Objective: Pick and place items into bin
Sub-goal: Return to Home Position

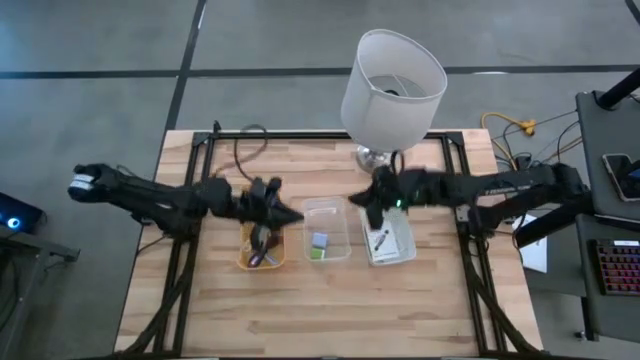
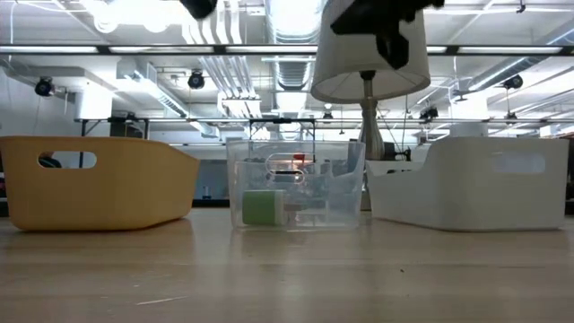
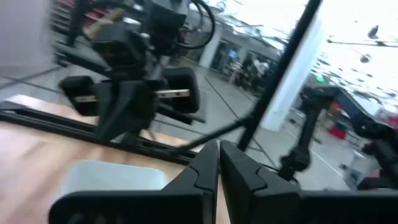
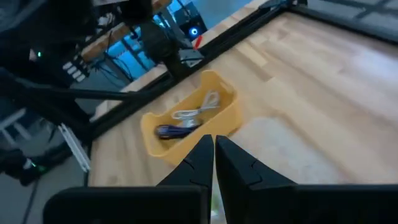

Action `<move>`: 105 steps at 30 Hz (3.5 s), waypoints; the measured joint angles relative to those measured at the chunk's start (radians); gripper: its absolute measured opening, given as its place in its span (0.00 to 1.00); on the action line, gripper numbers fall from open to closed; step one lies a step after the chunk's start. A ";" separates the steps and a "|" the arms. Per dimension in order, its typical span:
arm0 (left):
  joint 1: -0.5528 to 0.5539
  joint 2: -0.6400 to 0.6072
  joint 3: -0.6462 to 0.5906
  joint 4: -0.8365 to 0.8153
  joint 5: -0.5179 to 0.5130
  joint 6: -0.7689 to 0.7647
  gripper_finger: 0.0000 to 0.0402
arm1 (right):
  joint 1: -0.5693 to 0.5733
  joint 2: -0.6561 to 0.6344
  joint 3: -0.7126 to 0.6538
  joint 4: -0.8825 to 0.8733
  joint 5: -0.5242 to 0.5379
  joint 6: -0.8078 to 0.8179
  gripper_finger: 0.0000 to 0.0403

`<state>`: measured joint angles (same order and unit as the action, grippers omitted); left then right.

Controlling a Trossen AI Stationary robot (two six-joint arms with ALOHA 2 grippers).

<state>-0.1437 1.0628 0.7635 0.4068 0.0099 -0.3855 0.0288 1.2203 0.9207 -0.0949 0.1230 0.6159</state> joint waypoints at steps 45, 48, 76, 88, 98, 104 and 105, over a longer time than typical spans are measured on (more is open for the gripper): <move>0.156 -1.009 -0.694 -0.209 0.188 0.284 0.00 | -0.102 -0.884 -0.814 0.327 -0.310 -0.384 0.02; 0.156 -1.024 -0.717 -0.154 0.194 0.262 0.00 | -0.103 -0.918 -0.880 0.337 -0.307 -0.366 0.02; 0.164 -1.035 -0.742 -0.120 0.188 -0.158 0.00 | -0.028 -1.220 -0.911 0.211 -0.308 -0.223 0.02; 0.319 -1.035 -0.755 -0.100 0.187 -0.158 0.00 | -0.109 -1.220 -0.911 0.205 -0.306 -0.223 0.02; 0.329 -1.019 -0.756 -0.101 0.186 -0.158 0.00 | -0.108 -1.204 -0.911 0.198 -0.305 -0.223 0.02; 0.329 -0.996 -0.757 -0.102 0.187 -0.158 0.00 | -0.111 -1.220 -0.911 0.180 -0.307 -0.223 0.02; 0.329 -0.993 -0.757 -0.103 0.187 -0.158 0.00 | -0.110 -1.220 -0.911 0.179 -0.307 -0.223 0.02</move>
<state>0.1856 0.0698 0.0067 0.3042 0.1967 -0.5432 -0.0817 -0.0002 0.0093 0.0840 -0.1841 0.3927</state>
